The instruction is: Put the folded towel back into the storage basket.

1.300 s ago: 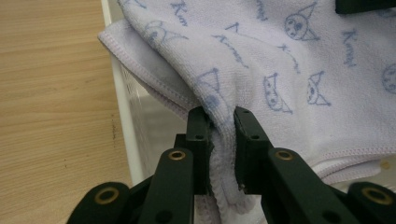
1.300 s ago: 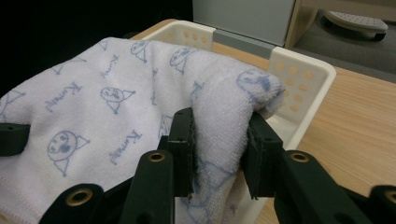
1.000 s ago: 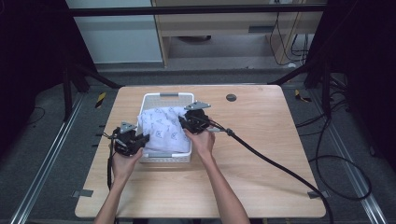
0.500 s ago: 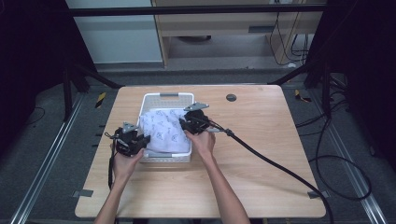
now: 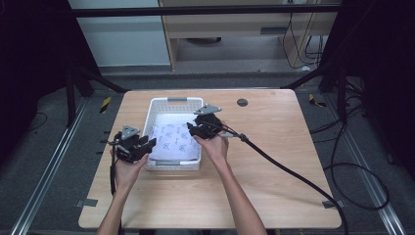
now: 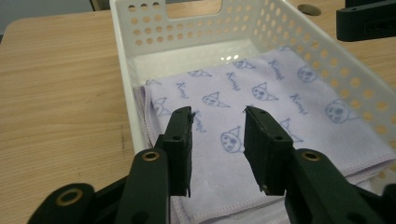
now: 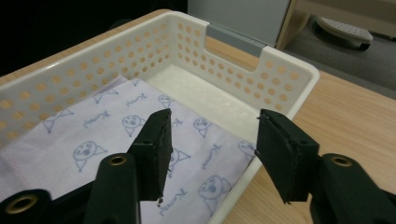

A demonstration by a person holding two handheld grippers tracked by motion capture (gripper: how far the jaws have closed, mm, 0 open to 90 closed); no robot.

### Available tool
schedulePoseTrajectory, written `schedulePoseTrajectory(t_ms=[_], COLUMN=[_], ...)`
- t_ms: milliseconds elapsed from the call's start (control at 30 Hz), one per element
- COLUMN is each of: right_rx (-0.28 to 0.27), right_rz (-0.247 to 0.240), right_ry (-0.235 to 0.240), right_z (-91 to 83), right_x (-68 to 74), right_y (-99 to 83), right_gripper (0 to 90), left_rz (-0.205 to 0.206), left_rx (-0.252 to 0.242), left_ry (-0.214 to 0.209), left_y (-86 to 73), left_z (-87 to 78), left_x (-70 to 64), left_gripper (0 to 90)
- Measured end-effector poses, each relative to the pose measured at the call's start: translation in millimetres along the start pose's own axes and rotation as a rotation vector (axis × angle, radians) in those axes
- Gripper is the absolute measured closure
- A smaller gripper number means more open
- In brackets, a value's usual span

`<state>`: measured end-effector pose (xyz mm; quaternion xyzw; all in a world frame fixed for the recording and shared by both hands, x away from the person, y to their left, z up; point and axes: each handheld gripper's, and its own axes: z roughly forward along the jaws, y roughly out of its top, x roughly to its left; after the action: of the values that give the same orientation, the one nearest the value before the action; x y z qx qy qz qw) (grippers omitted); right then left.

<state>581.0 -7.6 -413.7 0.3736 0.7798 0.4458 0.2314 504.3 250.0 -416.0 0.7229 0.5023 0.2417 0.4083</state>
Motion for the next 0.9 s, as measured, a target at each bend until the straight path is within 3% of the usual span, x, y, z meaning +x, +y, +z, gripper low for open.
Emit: schedulePoseTrajectory(t_ms=[200, 467, 900], right_rx=[-0.044, -0.082, -0.106], right_rz=[0.014, 0.037, 0.046], right_ry=[0.0, -0.003, -0.011], right_z=[-20.8, -54.3, -110.8], right_x=[-7.0, -23.1, -47.8], right_y=[6.5, 8.3, -19.7], right_gripper=[33.1, 25.1, 20.6], left_rz=[0.033, 0.036, 0.075], left_rx=[-0.028, -0.05, -0.058], left_ry=[-0.016, -0.031, -0.032], left_y=[3.4, 3.8, -1.7], left_z=[-6.8, -12.4, -17.9], left_x=[-6.5, -10.5, -17.4], left_gripper=[55.0, 47.9, 39.6])
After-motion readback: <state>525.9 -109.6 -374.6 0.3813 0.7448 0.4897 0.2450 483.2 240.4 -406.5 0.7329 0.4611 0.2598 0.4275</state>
